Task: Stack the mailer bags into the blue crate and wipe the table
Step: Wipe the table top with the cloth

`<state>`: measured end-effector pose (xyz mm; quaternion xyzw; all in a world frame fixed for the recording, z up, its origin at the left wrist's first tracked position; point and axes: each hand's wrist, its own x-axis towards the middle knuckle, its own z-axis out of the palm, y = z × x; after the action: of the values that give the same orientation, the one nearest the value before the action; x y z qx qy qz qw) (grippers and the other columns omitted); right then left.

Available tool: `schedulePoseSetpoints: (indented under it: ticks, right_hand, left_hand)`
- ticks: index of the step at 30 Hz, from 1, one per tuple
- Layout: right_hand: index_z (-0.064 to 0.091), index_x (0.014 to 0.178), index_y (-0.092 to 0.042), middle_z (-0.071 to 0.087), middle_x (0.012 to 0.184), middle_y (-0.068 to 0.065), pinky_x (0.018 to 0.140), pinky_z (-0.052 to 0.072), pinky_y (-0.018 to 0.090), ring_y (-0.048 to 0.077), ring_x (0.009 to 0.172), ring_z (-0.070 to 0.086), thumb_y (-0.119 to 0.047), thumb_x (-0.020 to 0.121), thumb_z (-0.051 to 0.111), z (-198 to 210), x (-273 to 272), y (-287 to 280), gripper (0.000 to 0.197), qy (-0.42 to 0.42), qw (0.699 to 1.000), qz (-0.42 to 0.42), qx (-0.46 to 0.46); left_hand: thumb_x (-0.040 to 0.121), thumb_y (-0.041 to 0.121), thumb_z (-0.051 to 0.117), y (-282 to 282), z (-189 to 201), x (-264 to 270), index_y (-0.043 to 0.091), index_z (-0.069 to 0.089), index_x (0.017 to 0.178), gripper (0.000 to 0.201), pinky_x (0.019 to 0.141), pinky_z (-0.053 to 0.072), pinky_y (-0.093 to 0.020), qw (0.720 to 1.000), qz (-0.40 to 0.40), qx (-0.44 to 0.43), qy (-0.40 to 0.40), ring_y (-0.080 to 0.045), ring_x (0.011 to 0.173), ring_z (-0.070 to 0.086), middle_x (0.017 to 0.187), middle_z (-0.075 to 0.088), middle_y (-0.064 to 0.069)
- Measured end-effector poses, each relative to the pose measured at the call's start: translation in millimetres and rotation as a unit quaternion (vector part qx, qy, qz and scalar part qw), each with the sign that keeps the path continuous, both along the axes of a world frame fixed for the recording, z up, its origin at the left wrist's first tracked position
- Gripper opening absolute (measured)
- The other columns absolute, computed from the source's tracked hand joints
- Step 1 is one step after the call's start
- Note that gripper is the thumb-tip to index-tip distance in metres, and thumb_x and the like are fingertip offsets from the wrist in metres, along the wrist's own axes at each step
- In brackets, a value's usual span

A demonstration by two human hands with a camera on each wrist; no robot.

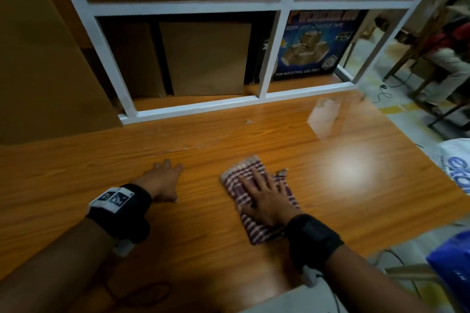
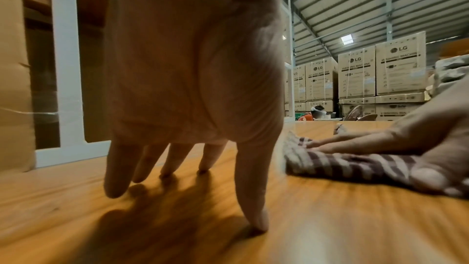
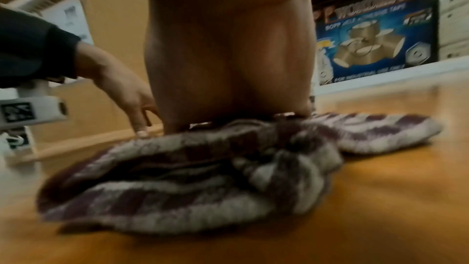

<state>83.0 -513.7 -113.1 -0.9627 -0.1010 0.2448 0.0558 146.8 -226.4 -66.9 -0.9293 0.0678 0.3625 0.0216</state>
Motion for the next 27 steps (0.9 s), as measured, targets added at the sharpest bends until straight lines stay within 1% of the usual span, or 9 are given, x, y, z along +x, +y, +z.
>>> schedulePoseSetpoints:
  ticks: [4,7,9,12,14,17,23,25,27]
  right_hand:
    - [-0.008,0.152,-0.045,-0.018,0.163,0.001,0.115,0.004,0.065,0.038,0.149,-0.009,-0.075,0.089,0.032,0,48,-60,0.081,-0.02,0.981,-0.193,-0.007]
    - [-0.008,0.154,-0.041,-0.018,0.163,0.005,0.113,0.0,0.068,0.04,0.148,-0.013,-0.073,0.091,0.029,2,76,-45,0.079,-0.025,0.964,-0.265,0.002]
    - [-0.009,0.154,-0.039,-0.02,0.162,0.006,0.112,-0.002,0.069,0.041,0.147,-0.015,-0.072,0.092,0.026,0,90,-6,0.078,-0.029,0.979,-0.201,0.007]
    - [-0.008,0.153,-0.04,-0.02,0.162,0.004,0.111,-0.005,0.068,0.039,0.148,-0.016,-0.078,0.084,0.015,-5,98,57,0.083,-0.027,0.999,-0.015,0.018]
    - [-0.006,0.153,-0.043,-0.019,0.163,0.0,0.112,-0.007,0.066,0.035,0.148,-0.016,-0.077,0.086,0.02,-8,109,74,0.079,-0.035,0.998,0.054,0.008]
    - [-0.005,0.152,-0.045,-0.019,0.163,-0.005,0.114,-0.005,0.063,0.031,0.149,-0.015,-0.073,0.091,0.028,-8,149,53,0.075,-0.044,0.999,0.026,0.0]
    - [-0.007,0.154,-0.041,-0.018,0.163,0.004,0.113,-0.003,0.069,0.04,0.147,-0.016,-0.072,0.092,0.03,-1,220,12,0.079,-0.021,0.971,-0.237,0.01]
    - [-0.009,0.153,-0.04,-0.019,0.163,0.006,0.111,-0.005,0.072,0.043,0.146,-0.019,-0.072,0.091,0.029,-1,232,39,0.079,-0.012,0.979,-0.201,0.016]
    - [-0.01,0.152,-0.043,-0.02,0.162,0.003,0.111,-0.008,0.071,0.04,0.146,-0.02,-0.071,0.092,0.028,-5,233,77,0.076,-0.008,0.996,-0.085,0.025]
  left_hand:
    - [0.079,0.054,0.073,10,-6,29,0.029,-0.01,0.156,0.116,0.119,0.017,-0.053,0.999,0.009,-0.039,0.022,-0.039,0.148,-0.011,0.161,-0.023,-0.011]
    - [0.069,0.062,0.078,15,-11,49,0.032,-0.015,0.154,0.129,0.119,0.013,-0.057,0.998,-0.001,-0.051,0.029,-0.038,0.147,-0.018,0.158,-0.031,-0.008]
    - [0.063,0.066,0.078,18,-13,62,0.034,-0.017,0.153,0.135,0.117,0.01,-0.062,0.998,-0.008,-0.054,0.029,-0.039,0.146,-0.021,0.157,-0.033,-0.006]
    - [0.061,0.066,0.08,19,-15,85,0.033,-0.016,0.153,0.137,0.115,0.009,-0.067,0.998,0.005,-0.06,0.035,-0.038,0.145,-0.023,0.157,-0.034,-0.003]
    - [0.059,0.064,0.082,20,-15,100,0.03,-0.016,0.154,0.141,0.115,0.01,-0.067,0.998,0.022,-0.054,0.035,-0.037,0.145,-0.025,0.157,-0.033,-0.002]
    - [0.052,0.061,0.087,23,-16,116,0.029,-0.023,0.152,0.151,0.115,0.004,-0.068,0.997,0.035,-0.053,0.037,-0.036,0.143,-0.03,0.155,-0.037,-0.001]
    - [0.039,0.06,0.091,18,-27,133,0.031,-0.035,0.145,0.168,0.105,-0.006,-0.077,0.998,0.024,-0.031,0.056,-0.043,0.135,-0.04,0.141,-0.054,-0.006]
    - [0.039,0.058,0.092,14,-27,138,0.031,-0.039,0.142,0.169,0.103,-0.004,-0.079,0.997,0.026,-0.017,0.065,-0.045,0.135,-0.039,0.139,-0.055,-0.009]
    - [0.038,0.057,0.093,10,-29,142,0.031,-0.041,0.14,0.17,0.102,-0.002,-0.081,0.997,0.033,-0.011,0.074,-0.046,0.134,-0.04,0.135,-0.057,-0.009]
